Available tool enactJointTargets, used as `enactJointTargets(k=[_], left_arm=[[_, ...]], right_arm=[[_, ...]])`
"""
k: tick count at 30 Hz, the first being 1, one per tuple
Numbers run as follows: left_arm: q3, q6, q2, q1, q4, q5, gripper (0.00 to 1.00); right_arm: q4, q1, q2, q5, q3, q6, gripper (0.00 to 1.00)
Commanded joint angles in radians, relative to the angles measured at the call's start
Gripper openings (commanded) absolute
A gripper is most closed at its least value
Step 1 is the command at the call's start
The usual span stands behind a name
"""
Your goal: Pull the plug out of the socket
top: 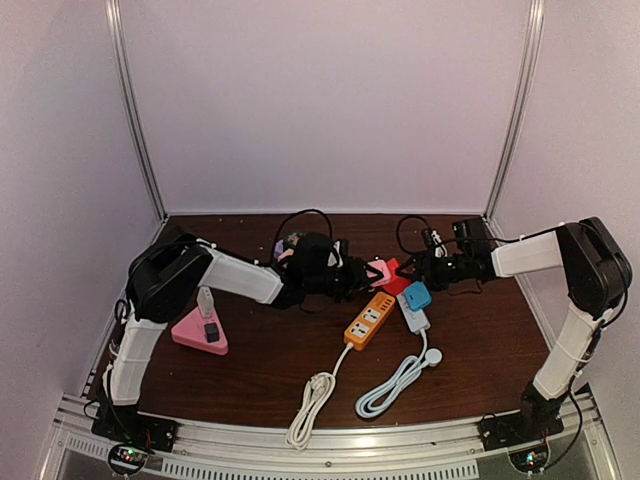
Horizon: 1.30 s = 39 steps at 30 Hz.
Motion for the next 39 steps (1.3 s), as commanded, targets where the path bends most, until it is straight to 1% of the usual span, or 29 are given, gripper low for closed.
enactJointTargets(k=[1,6,11,14,19,25,29,31,34,37,39], left_arm=[[0.060,0.019,-0.024,0.009,0.035,0.006,0.44],[0.060,0.021,-0.025,0.012,0.042,0.005,0.41],[0.087,0.037,-0.016,0.017,-0.039,0.008,0.38],[0.121,0.047,-0.006,0.018,-0.142,0.007,0.35],[0.159,0.093,-0.008,0.017,-0.262,-0.006,0.28],[0.200,0.126,-0.011,0.017,-0.368,-0.015,0.18],[0.203,0.133,-0.017,0.018,-0.383,-0.012,0.09],[0.200,0.134,-0.020,0.018,-0.388,-0.011,0.07],[0.188,0.121,-0.026,0.018,-0.388,-0.010,0.04],[0.158,0.092,-0.040,0.020,-0.362,-0.011,0.01],[0.123,0.061,-0.054,0.022,-0.322,-0.013,0.00]], right_arm=[[-0.097,0.015,0.034,0.106,-0.007,-0.060,0.62],[-0.100,0.021,0.035,0.123,-0.003,-0.067,0.62],[-0.101,0.024,0.037,0.136,-0.001,-0.072,0.62],[-0.125,0.026,0.037,0.141,0.001,-0.074,0.62],[-0.145,0.034,0.038,0.171,0.008,-0.084,0.62],[-0.190,0.065,0.019,0.286,0.020,-0.100,0.63],[-0.216,0.092,0.022,0.359,0.034,-0.116,0.66],[-0.224,0.105,0.027,0.387,0.038,-0.120,0.68],[-0.230,0.120,0.034,0.430,0.042,-0.123,0.68],[-0.246,0.136,0.044,0.476,0.049,-0.124,0.68],[-0.248,0.141,0.046,0.495,0.049,-0.119,0.68]])
